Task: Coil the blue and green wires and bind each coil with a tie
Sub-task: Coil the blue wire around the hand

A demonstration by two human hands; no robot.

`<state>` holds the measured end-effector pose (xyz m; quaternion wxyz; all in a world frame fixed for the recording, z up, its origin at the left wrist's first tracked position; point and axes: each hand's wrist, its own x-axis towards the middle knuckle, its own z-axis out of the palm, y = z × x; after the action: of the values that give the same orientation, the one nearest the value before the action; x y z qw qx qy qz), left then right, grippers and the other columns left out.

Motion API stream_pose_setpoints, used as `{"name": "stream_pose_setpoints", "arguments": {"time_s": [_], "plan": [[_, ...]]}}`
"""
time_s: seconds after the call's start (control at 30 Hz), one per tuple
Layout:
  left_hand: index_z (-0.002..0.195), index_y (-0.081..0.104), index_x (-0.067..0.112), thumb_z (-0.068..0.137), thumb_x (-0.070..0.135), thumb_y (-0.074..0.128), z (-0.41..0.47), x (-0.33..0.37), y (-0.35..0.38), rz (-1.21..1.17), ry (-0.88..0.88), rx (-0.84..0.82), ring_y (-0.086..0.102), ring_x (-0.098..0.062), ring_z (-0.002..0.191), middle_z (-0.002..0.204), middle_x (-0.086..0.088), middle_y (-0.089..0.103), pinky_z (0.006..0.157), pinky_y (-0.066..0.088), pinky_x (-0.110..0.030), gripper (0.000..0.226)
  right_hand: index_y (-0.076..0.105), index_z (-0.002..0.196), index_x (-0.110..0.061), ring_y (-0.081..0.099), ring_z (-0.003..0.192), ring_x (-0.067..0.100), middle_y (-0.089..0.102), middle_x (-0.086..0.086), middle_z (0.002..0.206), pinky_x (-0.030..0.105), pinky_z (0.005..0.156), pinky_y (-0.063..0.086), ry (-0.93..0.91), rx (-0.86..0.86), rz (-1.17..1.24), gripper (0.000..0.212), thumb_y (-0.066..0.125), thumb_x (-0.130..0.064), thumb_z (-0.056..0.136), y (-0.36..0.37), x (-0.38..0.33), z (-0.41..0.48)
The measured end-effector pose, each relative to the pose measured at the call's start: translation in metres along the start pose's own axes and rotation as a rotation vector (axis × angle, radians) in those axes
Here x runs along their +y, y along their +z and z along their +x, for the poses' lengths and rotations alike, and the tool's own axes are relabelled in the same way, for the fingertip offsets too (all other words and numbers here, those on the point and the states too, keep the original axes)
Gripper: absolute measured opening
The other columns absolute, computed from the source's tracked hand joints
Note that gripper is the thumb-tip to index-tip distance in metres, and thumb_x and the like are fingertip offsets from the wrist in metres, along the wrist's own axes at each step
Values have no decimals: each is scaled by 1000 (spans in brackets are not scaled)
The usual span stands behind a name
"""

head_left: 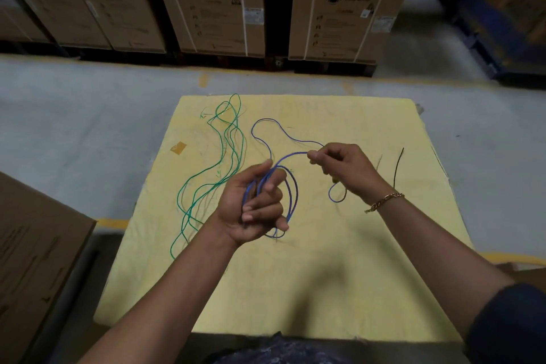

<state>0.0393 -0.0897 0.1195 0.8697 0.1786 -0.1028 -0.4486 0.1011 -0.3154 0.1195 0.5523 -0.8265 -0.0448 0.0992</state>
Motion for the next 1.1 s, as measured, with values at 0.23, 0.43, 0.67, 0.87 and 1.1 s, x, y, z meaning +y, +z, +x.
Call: {"name": "stream_pose_setpoints", "arguments": {"time_s": [0.23, 0.43, 0.67, 0.87, 1.1], "plan": [[102, 56, 8, 103, 27, 32, -3, 24, 28, -122, 266, 29, 36, -11, 39, 48, 2, 34, 59, 60, -37, 31, 71, 78, -21, 57, 62, 11, 65, 6, 65, 33, 71, 45, 72, -185, -211, 60, 34, -62, 100, 47, 40, -29], [115, 60, 7, 98, 16, 33, 16, 15, 27, 498, 310, 572, 75, -37, 92, 92, -13, 76, 75, 60, -52, 34, 69, 91, -24, 57, 78, 18, 55, -8, 69, 40, 78, 49, -52, -499, -664, 44, 36, -52, 102, 76, 18, -48], [131, 59, 23, 92, 24, 40, 24, -2, 9, 821, 123, 590, 61, -18, 128, 129, -1, 71, 116, 34, -46, 43, 73, 84, -16, 51, 60, 8, 51, -4, 60, 35, 65, 40, -8, -630, -730, 49, 37, -43, 105, 56, -18, -50], [111, 69, 19, 87, 22, 41, 26, -6, -4, 759, 202, 674, 51, -8, 135, 135, 2, 67, 116, 33, -40, 37, 69, 79, -18, 52, 62, 8, 56, -6, 63, 33, 65, 40, -12, -707, -804, 42, 41, -39, 102, 48, -33, -52], [108, 70, 24, 92, 35, 39, 24, -19, -23, 1479, -118, 734, 28, -20, 147, 143, 7, 53, 122, 18, -50, 36, 60, 88, -21, 50, 76, 17, 50, -12, 69, 32, 68, 39, -107, -676, -861, 18, 52, -34, 96, 41, -37, -48]]}}
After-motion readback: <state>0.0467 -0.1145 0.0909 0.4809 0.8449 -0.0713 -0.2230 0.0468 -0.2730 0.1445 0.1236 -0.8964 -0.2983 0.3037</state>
